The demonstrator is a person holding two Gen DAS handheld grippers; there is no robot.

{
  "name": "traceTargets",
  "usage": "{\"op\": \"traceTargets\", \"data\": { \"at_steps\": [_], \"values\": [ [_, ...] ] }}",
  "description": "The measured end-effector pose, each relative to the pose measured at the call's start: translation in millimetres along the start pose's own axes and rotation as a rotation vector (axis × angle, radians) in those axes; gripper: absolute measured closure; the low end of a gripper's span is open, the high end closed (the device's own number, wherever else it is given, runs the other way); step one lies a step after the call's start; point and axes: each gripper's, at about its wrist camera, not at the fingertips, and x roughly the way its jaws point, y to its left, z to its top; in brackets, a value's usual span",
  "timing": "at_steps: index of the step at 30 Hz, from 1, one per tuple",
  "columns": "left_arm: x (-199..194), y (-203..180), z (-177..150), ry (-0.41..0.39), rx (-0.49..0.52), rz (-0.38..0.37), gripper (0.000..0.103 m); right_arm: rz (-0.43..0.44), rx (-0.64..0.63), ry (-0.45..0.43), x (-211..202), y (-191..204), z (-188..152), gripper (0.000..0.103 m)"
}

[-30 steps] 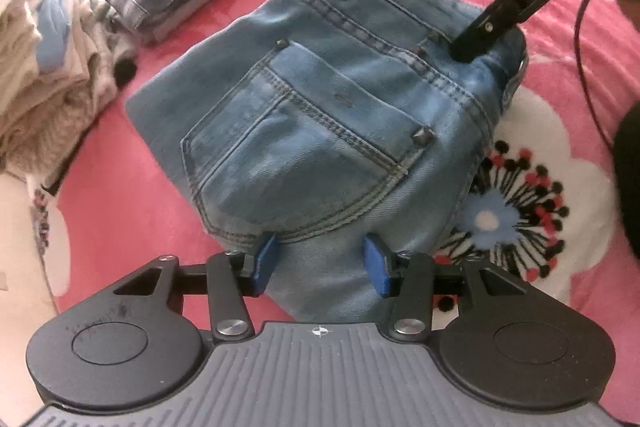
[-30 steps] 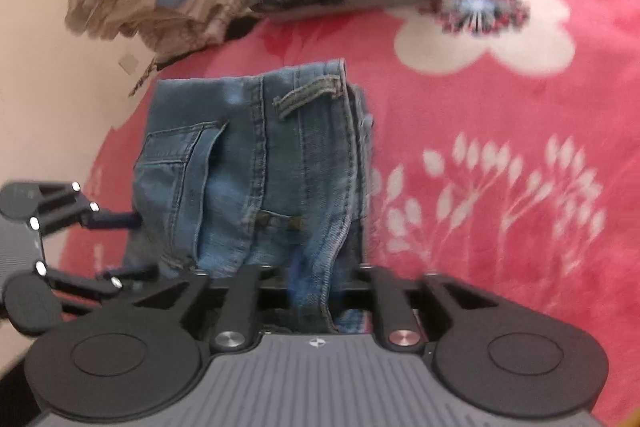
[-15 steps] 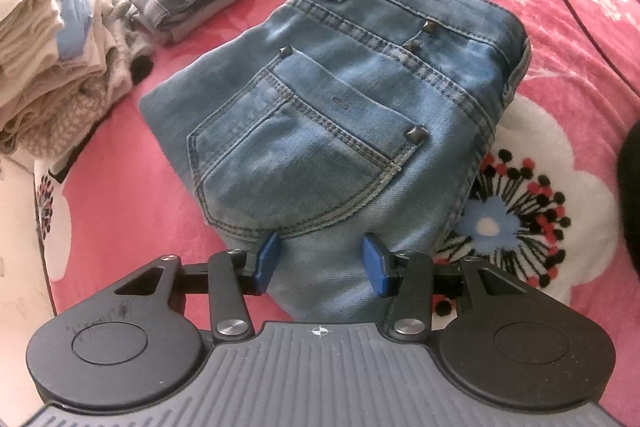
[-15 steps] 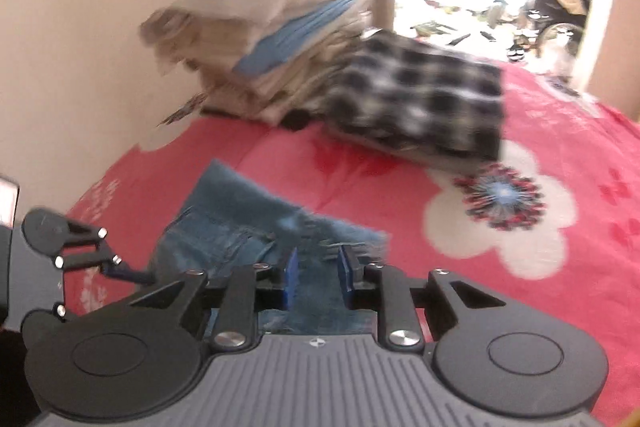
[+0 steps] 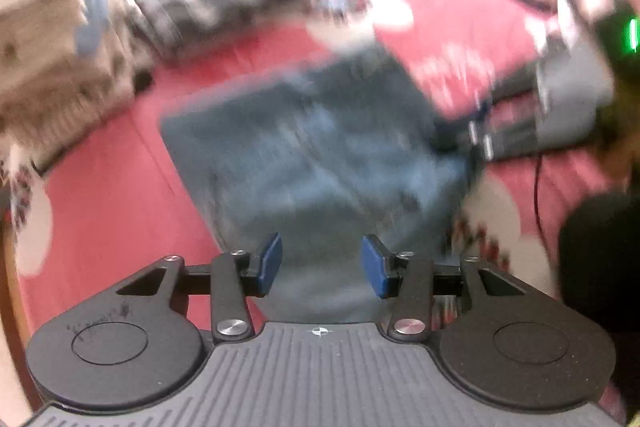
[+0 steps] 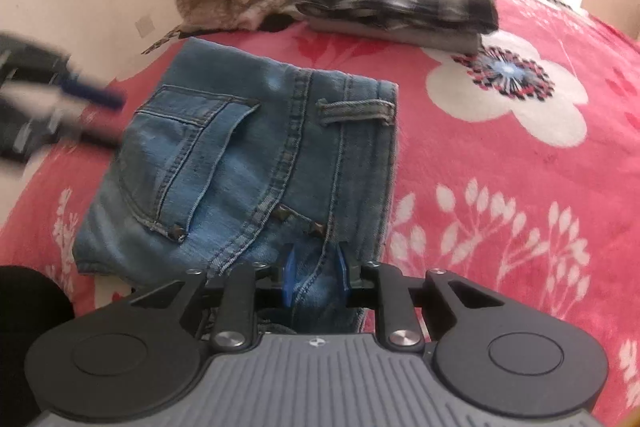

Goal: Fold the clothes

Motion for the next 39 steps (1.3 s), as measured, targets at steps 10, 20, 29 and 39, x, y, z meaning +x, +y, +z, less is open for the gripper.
{"op": "traceTargets", "data": {
  "at_steps": [10, 20, 29, 39],
  "values": [
    [78, 50, 21, -0.020, -0.105, 0.065, 0.058, 0.000, 0.019, 0.020, 2, -3, -2, 0.081],
    [74, 69, 45, -0.057, -0.141, 0.082, 0.058, 0.008, 0.037, 0.023, 2, -5, 0, 0.081],
    [66, 53, 52, -0.107, -0.093, 0.135, 0.059, -0.003, 0.061, -0.001, 1, -4, -4, 0.081],
    [134, 2, 84, -0.087, -0.120, -0.019, 0.054, -0.003, 0.095, 0.000, 2, -9, -1, 0.081]
  ]
}}
